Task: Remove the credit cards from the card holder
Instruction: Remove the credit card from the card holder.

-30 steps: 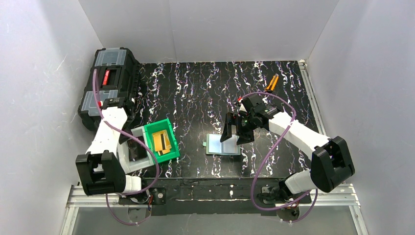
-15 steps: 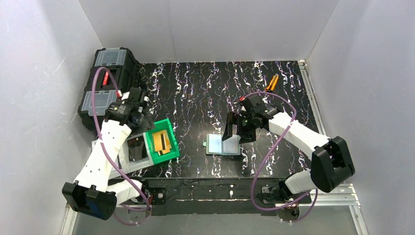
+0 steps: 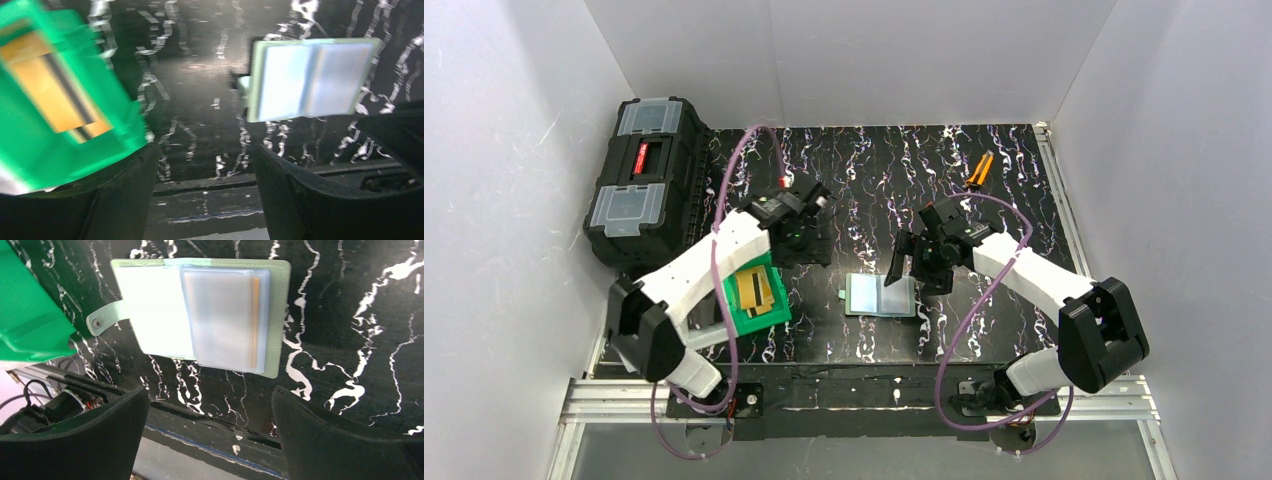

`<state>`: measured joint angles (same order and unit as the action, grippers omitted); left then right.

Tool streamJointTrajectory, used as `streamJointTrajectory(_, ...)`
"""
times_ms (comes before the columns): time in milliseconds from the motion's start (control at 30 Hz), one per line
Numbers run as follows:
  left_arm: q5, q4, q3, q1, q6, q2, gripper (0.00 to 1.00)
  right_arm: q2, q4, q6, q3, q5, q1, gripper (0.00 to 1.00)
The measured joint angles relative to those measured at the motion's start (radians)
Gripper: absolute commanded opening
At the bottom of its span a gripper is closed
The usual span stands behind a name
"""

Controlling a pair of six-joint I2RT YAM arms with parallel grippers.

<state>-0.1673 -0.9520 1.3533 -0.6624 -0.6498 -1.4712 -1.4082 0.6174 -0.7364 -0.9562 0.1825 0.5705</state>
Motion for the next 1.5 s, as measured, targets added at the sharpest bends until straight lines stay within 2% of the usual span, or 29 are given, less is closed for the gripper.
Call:
streamJointTrajectory(333, 0.122, 0.145, 0.132, -0.19, -0.027, -0.269, 0.56, 0.047, -0.016, -0.047, 0.106, -0.025, -0.121, 0.93)
streamJointTrajectory(800, 0.091, 0.214, 0.303, -0.347, 0.058, -0.565, 0.47, 0.119, -0.044, -0.046, 0.233, 0.032, -0.357, 0.93)
streamJointTrajectory(1333, 0.082, 0.278, 0.304, -0.374, 0.116, -0.645, 0.45, 0.12, -0.07, -0.042, 0.241, 0.069, -0.38, 0.94)
streamJointTrajectory(1500, 0.074, 0.305, 0.282, -0.374, 0.115, -0.64, 0.38, 0.118, -0.072, -0.04, 0.248, 0.078, -0.38, 0.93)
